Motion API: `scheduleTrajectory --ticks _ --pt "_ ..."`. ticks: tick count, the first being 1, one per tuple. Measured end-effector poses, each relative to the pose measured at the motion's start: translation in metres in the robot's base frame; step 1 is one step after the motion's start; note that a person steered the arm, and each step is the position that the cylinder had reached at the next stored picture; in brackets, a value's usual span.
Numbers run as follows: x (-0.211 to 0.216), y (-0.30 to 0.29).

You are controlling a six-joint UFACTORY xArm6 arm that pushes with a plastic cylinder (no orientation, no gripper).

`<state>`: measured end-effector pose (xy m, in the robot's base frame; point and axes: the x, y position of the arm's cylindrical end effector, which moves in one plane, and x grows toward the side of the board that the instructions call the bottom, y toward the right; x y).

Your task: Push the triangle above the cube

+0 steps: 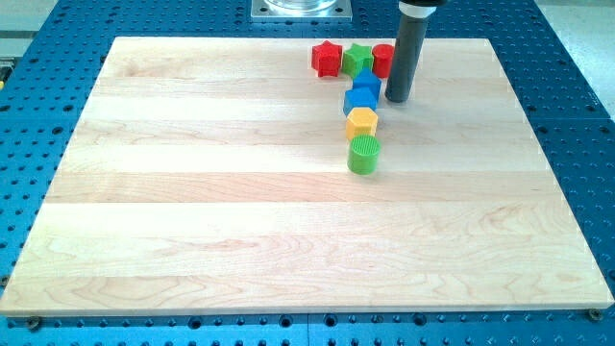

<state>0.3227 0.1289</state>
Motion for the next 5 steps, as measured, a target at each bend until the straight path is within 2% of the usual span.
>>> scheduleTrajectory --ticks 5 --pt "0.000 -0.018"
